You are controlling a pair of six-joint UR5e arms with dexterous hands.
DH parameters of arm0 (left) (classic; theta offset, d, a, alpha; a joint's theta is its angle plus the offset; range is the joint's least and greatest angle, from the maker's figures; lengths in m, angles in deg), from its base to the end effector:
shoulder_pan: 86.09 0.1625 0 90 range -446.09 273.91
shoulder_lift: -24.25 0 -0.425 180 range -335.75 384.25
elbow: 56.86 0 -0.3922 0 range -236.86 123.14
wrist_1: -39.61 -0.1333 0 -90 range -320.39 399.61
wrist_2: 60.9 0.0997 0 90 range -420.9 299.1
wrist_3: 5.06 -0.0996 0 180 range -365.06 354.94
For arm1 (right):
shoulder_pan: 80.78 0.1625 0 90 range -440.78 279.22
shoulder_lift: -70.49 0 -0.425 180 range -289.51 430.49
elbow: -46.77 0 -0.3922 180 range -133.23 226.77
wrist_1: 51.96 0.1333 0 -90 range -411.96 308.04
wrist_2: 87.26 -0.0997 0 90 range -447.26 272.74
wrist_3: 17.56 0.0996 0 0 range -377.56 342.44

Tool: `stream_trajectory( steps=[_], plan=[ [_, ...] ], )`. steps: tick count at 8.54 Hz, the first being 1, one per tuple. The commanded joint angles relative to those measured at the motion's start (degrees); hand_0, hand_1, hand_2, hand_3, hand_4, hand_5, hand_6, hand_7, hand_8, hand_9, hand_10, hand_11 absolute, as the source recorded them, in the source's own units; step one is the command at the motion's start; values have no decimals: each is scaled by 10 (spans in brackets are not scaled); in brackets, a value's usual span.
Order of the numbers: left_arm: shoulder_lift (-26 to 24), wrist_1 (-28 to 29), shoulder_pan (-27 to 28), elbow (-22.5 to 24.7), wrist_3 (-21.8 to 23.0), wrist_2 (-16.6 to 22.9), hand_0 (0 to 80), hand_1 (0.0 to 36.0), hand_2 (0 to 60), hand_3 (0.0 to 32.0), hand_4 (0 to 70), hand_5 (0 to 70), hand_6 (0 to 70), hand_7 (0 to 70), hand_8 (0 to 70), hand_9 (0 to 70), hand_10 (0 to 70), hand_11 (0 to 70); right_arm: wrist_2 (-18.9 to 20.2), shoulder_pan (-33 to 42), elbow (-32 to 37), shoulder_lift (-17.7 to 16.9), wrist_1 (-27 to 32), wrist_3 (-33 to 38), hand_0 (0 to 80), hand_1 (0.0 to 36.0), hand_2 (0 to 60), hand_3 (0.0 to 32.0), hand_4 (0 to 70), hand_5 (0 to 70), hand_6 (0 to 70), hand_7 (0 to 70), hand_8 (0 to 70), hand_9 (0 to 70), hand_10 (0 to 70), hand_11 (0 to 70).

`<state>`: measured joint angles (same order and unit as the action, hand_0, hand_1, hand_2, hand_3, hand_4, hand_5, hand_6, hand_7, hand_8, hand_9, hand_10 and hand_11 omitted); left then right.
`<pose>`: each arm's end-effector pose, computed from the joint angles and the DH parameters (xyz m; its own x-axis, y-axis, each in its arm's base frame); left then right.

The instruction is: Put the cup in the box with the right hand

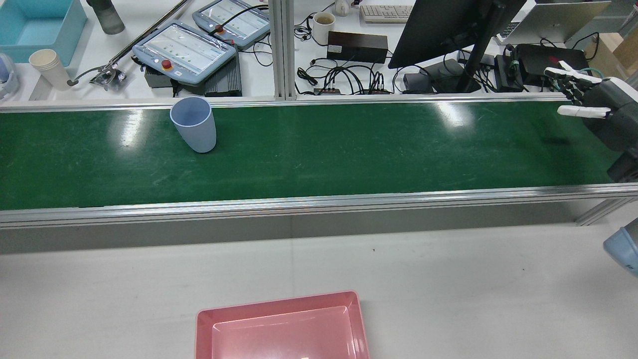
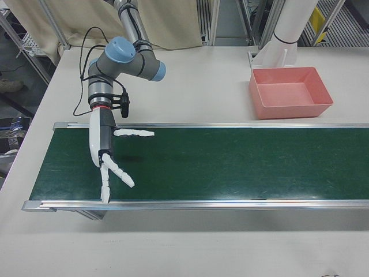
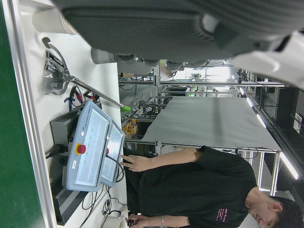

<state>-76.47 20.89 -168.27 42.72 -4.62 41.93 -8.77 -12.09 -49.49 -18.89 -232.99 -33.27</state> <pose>-0.0358 -0.5568 0.5410 -0.9357 -0.3528 0.0016 -0.0109 0.0246 -0.9996 -0.0395 -0.5226 0.6297 -0.9583 0.1391 0.2498 -0.2311 0.1378 -0.9631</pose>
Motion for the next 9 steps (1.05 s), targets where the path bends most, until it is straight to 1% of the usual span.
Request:
stream_trajectory(
  steps=[1,2,3,4,5,8,9],
  plan=[
    [0,0,0,0,0,0,0,0,0,0,0,0,0,0,0,0,0,0,-6,-4,-3,-7,-1,-27,504,197,80,0,0,57,22,20,23,0,0,0],
    [0,0,0,0,0,0,0,0,0,0,0,0,0,0,0,0,0,0,-26,-8,-3,-24,8,-39,497,188,67,0,0,59,19,0,32,15,0,0],
    [0,0,0,0,0,0,0,0,0,0,0,0,0,0,0,0,0,0,-44,-14,-2,-36,14,-41,488,182,61,0,0,60,12,0,35,24,0,0],
    [0,0,0,0,0,0,0,0,0,0,0,0,0,0,0,0,0,0,-54,-16,-2,-43,23,-41,487,178,61,0,0,59,10,0,35,24,0,0],
    [0,0,0,0,0,0,0,0,0,0,0,0,0,0,0,0,0,0,-54,-18,-3,-43,24,-44,485,179,67,0,0,59,10,0,35,23,0,0],
    [0,0,0,0,0,0,0,0,0,0,0,0,0,0,0,0,0,0,-55,-19,-36,-42,22,-101,494,189,92,0,0,57,19,0,30,15,0,0],
    [0,0,0,0,0,0,0,0,0,0,0,0,0,0,0,0,0,0,-55,-22,-35,-40,22,-102,493,188,96,0,0,56,21,1,31,17,0,0]
  ],
)
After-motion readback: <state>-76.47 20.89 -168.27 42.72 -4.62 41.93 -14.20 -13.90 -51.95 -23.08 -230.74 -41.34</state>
